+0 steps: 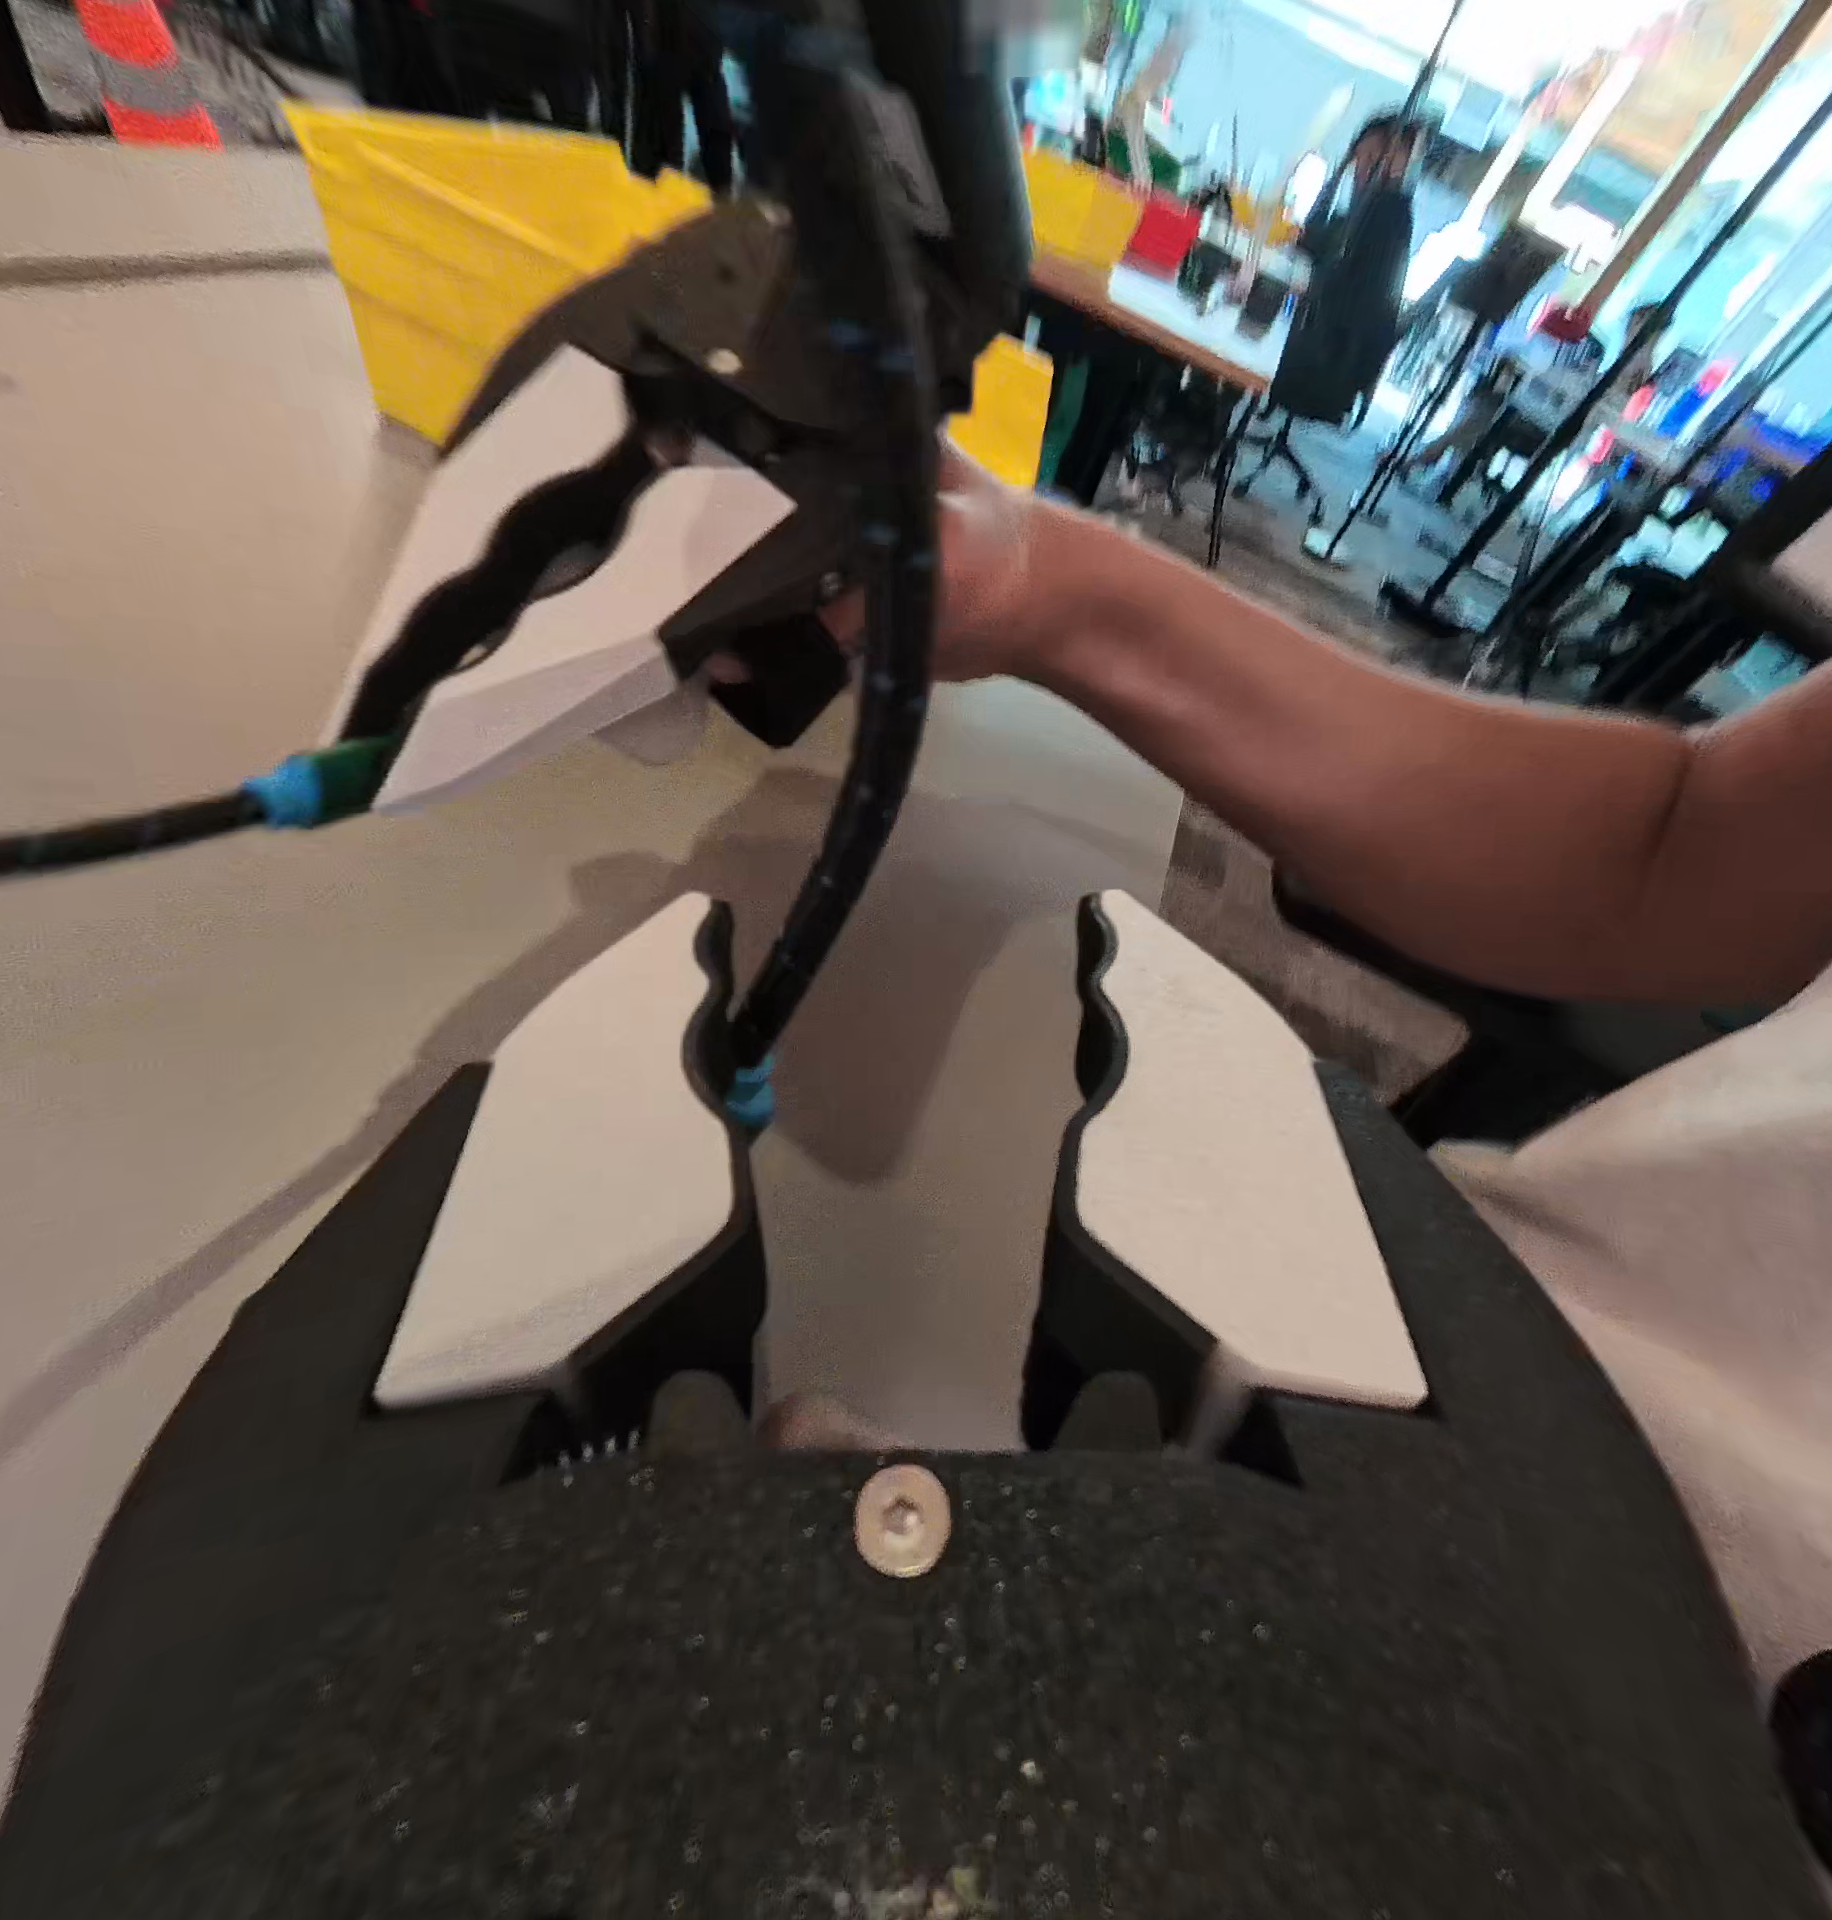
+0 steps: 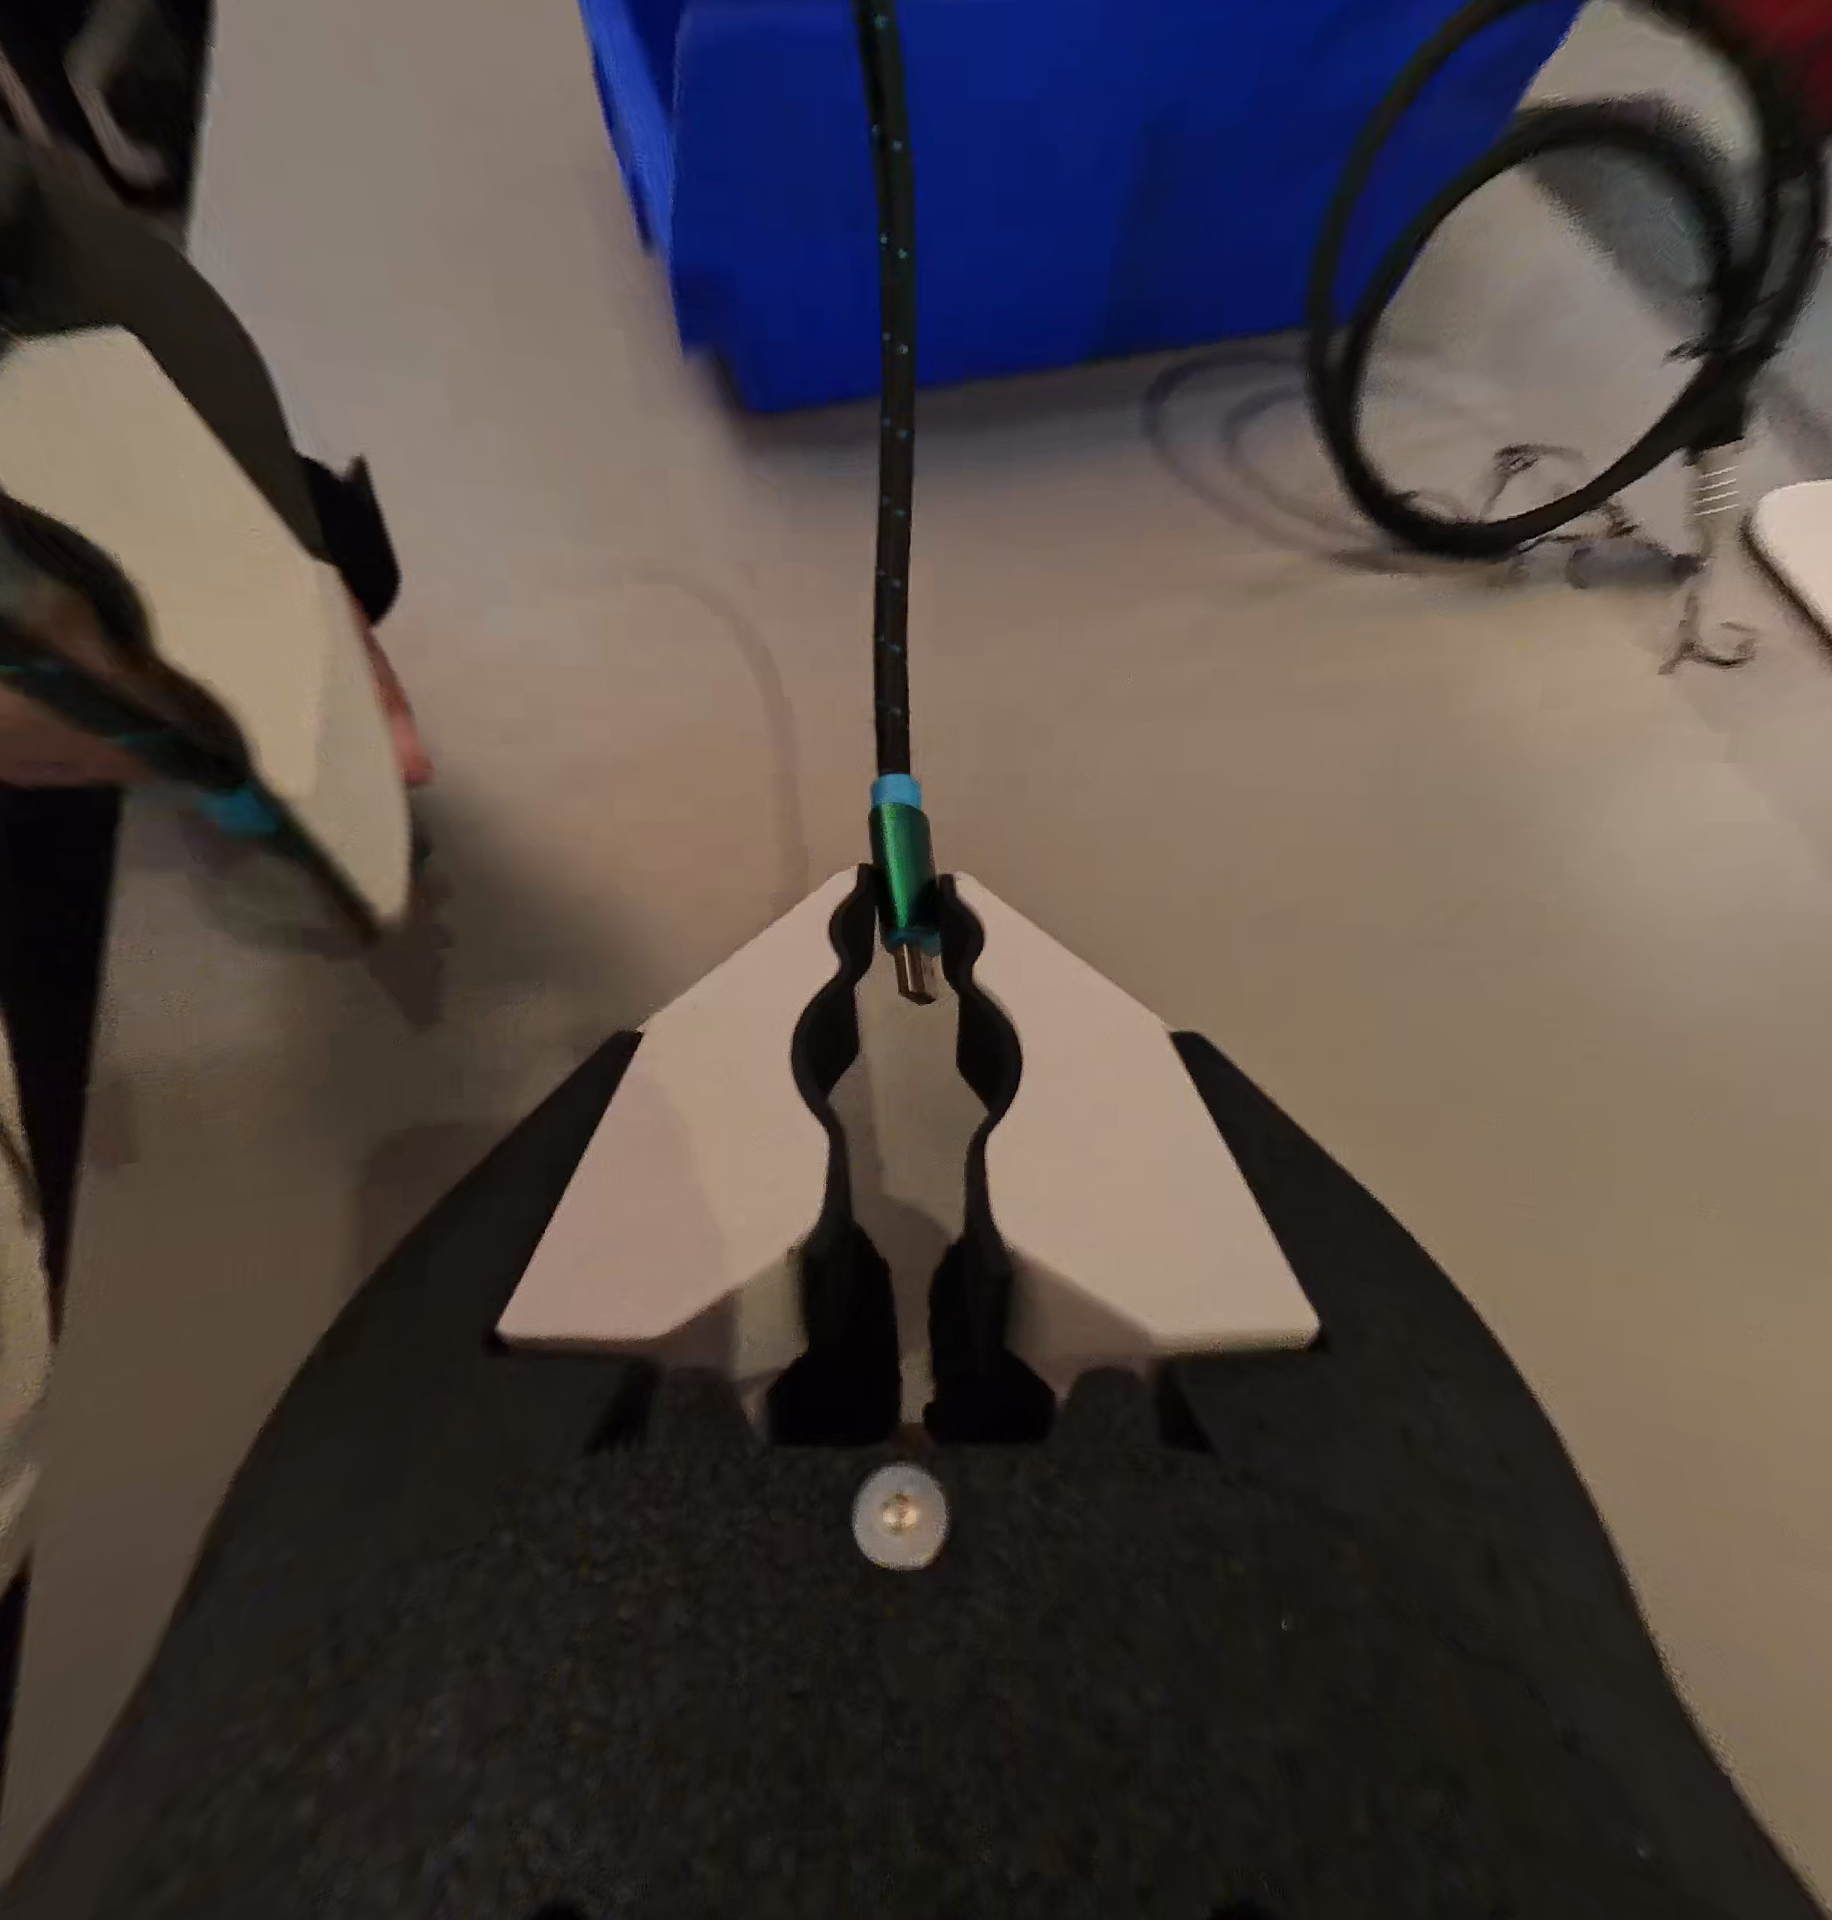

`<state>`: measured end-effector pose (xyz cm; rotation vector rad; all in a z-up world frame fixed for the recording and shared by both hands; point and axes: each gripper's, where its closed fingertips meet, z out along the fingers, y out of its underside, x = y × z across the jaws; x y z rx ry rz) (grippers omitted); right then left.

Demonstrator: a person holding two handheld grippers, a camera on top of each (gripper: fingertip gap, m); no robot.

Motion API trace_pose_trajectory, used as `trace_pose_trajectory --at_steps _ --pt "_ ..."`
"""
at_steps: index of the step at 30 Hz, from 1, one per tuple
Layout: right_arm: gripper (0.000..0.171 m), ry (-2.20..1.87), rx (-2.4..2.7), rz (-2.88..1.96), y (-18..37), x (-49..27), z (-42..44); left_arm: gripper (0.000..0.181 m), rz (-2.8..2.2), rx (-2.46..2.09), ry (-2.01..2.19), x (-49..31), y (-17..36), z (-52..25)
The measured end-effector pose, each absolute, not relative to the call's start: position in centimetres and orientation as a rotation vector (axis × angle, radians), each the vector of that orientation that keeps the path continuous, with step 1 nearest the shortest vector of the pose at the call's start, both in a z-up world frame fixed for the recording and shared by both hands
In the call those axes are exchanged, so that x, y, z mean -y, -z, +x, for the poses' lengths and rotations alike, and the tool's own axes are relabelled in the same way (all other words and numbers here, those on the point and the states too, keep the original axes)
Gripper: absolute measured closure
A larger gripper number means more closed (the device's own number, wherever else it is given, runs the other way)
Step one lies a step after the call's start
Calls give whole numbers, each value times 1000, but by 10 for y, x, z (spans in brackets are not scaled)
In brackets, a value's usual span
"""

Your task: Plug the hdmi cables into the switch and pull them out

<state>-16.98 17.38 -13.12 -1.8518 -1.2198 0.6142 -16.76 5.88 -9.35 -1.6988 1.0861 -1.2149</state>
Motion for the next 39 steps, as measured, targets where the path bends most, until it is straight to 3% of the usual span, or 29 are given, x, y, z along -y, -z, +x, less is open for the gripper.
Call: trace_pose_trajectory --at_steps 6,10,18,21,29,39 --pt "160 -555 1043 -1792 67 -169 -112 112 -1478 -829 1395 -72 37 -191" --pt "160 -368 903 -1837 28 -153 -36 119 -1510 -797 1359 -87 43 -203" --pt "160 469 588 -2231 11 -111 207 128 -1593 -767 1398 -94 56 -202" --pt "160 752 577 -2313 18 -104 253 129 -1608 -808 1353 -92 62 -197" --pt "160 1131 719 -2280 69 -116 254 129 -1624 -899 1217 -88 72 -193" --pt "161 1119 666 -2094 60 -73 261 129 -1641 -901 1221 -88 76 -193"
